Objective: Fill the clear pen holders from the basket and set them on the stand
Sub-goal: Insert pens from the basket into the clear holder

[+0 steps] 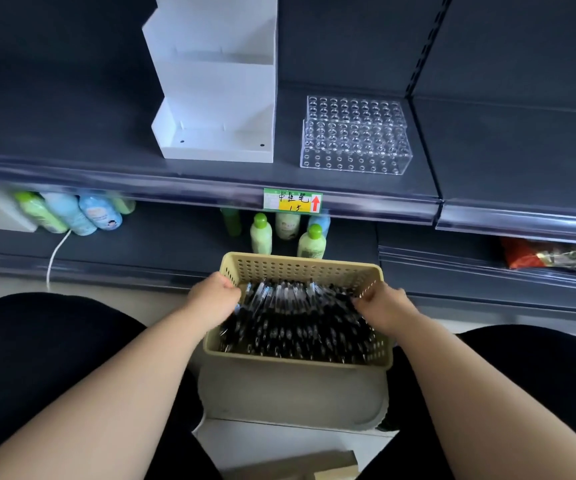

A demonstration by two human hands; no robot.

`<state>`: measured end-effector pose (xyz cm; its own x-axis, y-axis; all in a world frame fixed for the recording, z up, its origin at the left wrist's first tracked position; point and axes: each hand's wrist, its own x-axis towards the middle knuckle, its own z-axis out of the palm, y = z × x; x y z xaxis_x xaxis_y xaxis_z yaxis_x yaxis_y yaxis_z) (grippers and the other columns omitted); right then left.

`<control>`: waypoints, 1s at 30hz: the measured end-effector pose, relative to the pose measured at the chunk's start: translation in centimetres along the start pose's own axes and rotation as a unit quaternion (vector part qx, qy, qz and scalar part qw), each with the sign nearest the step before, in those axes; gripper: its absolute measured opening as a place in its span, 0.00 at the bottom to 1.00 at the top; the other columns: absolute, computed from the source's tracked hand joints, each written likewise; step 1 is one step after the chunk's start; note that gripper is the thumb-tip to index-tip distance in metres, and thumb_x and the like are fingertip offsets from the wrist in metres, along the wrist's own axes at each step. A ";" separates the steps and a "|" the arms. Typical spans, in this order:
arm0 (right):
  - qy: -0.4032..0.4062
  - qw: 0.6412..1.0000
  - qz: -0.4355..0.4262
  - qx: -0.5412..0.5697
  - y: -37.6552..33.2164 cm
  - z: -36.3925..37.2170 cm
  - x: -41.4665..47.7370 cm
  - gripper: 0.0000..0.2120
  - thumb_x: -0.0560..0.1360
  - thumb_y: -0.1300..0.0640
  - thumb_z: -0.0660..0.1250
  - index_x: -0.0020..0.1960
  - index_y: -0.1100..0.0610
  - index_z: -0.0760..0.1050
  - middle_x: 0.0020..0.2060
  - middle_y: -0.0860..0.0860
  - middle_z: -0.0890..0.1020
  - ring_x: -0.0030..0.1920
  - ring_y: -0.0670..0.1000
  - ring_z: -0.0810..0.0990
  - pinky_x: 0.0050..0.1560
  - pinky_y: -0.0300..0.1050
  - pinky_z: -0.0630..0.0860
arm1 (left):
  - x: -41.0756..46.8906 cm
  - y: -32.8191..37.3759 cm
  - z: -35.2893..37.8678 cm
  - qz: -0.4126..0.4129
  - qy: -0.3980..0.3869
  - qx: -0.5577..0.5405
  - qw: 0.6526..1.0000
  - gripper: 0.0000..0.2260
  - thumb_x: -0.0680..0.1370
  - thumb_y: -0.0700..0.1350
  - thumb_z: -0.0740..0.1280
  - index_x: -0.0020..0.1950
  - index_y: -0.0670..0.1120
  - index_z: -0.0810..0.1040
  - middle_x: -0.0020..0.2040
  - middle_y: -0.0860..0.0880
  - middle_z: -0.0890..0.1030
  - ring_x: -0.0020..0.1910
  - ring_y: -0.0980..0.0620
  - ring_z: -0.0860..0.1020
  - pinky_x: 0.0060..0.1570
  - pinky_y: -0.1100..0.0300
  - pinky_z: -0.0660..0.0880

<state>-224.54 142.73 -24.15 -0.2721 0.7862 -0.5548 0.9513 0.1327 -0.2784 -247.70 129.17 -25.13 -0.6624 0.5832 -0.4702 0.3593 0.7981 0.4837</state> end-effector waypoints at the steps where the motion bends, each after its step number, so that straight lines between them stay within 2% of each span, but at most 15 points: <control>1: 0.044 0.998 -0.002 -0.043 -0.1 0.2 -0.1 0.21 0.76 0.44 0.59 0.64 0.54 0.70 0.64 0.58 0.68 0.65 0.60 0.66 0.61 0.52 0.67 | -0.3 0.4 0.2 0.020 0.032 0.112 0.993 0.08 0.75 0.47 0.63 0.53 0.48 0.74 0.55 0.46 0.73 0.49 0.47 0.72 0.48 0.57 0.70; 3: 0.127 0.985 -0.059 -0.100 -0.8 0.6 -0.3 0.19 0.76 0.47 0.59 0.64 0.55 0.70 0.64 0.57 0.66 0.65 0.59 0.64 0.61 0.54 0.67 | -0.8 1.2 1.2 0.114 0.117 0.244 0.956 0.13 0.75 0.48 0.64 0.59 0.49 0.72 0.60 0.47 0.68 0.57 0.46 0.68 0.52 0.54 0.72; 4: 0.134 0.981 -0.090 -0.106 -1.2 0.7 -0.2 0.18 0.77 0.49 0.59 0.63 0.55 0.71 0.63 0.56 0.68 0.63 0.58 0.65 0.60 0.53 0.68 | -1.1 1.8 2.1 0.171 0.138 0.249 0.943 0.13 0.75 0.47 0.63 0.60 0.50 0.72 0.60 0.48 0.68 0.59 0.47 0.67 0.54 0.54 0.71; 6: 0.090 0.984 -0.113 -0.103 -1.9 1.2 0.1 0.17 0.78 0.52 0.58 0.64 0.56 0.71 0.61 0.56 0.71 0.62 0.57 0.68 0.59 0.51 0.70 | -1.9 3.0 3.9 0.228 0.094 0.181 0.952 0.11 0.77 0.46 0.61 0.59 0.51 0.74 0.58 0.50 0.72 0.56 0.49 0.70 0.53 0.56 0.71; 9: 0.023 0.988 -0.082 -0.130 -2.6 1.8 0.9 0.16 0.77 0.56 0.59 0.64 0.55 0.70 0.60 0.55 0.74 0.61 0.57 0.73 0.56 0.51 0.73 | -2.4 4.2 6.6 0.224 0.001 0.104 0.969 0.10 0.78 0.46 0.61 0.58 0.49 0.76 0.55 0.48 0.78 0.48 0.51 0.74 0.46 0.62 0.69; 13: 0.008 0.990 -0.055 -0.131 -3.0 2.0 2.1 0.10 0.75 0.60 0.62 0.55 0.56 0.76 0.53 0.54 0.80 0.53 0.56 0.79 0.50 0.48 0.76 | -1.4 4.8 8.6 0.220 -0.044 0.125 0.966 0.13 0.78 0.50 0.62 0.57 0.44 0.76 0.57 0.45 0.78 0.56 0.47 0.75 0.54 0.59 0.71; 18: -0.016 0.995 -0.032 -0.096 -2.5 2.2 2.6 0.11 0.75 0.58 0.61 0.56 0.54 0.77 0.52 0.53 0.81 0.52 0.55 0.79 0.49 0.45 0.75 | -0.5 6.3 9.8 0.138 -0.060 0.199 0.968 0.22 0.73 0.62 0.62 0.58 0.46 0.75 0.60 0.46 0.72 0.60 0.46 0.73 0.54 0.55 0.71; 22: -0.028 0.993 -0.031 -0.114 -2.5 1.9 2.2 0.11 0.73 0.59 0.63 0.55 0.55 0.76 0.52 0.53 0.80 0.51 0.55 0.79 0.45 0.43 0.73 | -0.3 7.1 10.1 0.100 -0.087 0.221 0.966 0.25 0.73 0.61 0.60 0.64 0.48 0.74 0.65 0.46 0.68 0.64 0.45 0.70 0.56 0.55 0.70; 24: -0.047 0.988 -0.023 -0.143 -2.7 1.4 1.9 0.11 0.72 0.61 0.64 0.54 0.56 0.75 0.52 0.54 0.79 0.51 0.55 0.78 0.44 0.44 0.72 | -0.2 7.2 9.5 0.084 -0.118 0.183 0.972 0.24 0.74 0.58 0.62 0.63 0.44 0.76 0.64 0.43 0.71 0.61 0.44 0.73 0.54 0.56 0.72; 27: -0.071 0.983 -0.021 -0.170 -2.9 0.1 1.3 0.14 0.73 0.61 0.65 0.58 0.59 0.74 0.53 0.56 0.78 0.53 0.56 0.78 0.45 0.45 0.73 | -0.7 6.8 7.9 0.061 -0.154 0.055 0.985 0.14 0.75 0.50 0.65 0.54 0.41 0.80 0.55 0.41 0.80 0.54 0.44 0.78 0.50 0.58 0.73; 29: -0.093 0.974 -0.044 -0.202 -3.1 -1.6 0.6 0.12 0.73 0.58 0.65 0.55 0.60 0.74 0.46 0.54 0.78 0.46 0.54 0.78 0.41 0.42 0.73 | -1.5 6.5 6.6 0.084 -0.162 0.008 0.983 0.09 0.76 0.49 0.66 0.50 0.46 0.81 0.49 0.46 0.82 0.50 0.47 0.78 0.48 0.60 0.72; 30: -0.095 0.971 -0.057 -0.212 -3.2 -2.6 0.1 0.09 0.73 0.55 0.65 0.50 0.59 0.74 0.41 0.53 0.76 0.41 0.52 0.77 0.37 0.41 0.73 | -2.0 6.5 5.9 0.108 -0.160 -0.010 0.981 0.07 0.76 0.50 0.67 0.48 0.48 0.81 0.45 0.48 0.81 0.48 0.48 0.78 0.47 0.60 0.72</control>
<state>-227.24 143.92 -21.31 -0.3632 0.6316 -0.6850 0.8762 0.4815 -0.0206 -240.23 134.08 -25.40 -0.3302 0.7591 -0.5610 0.4532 0.6489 0.6112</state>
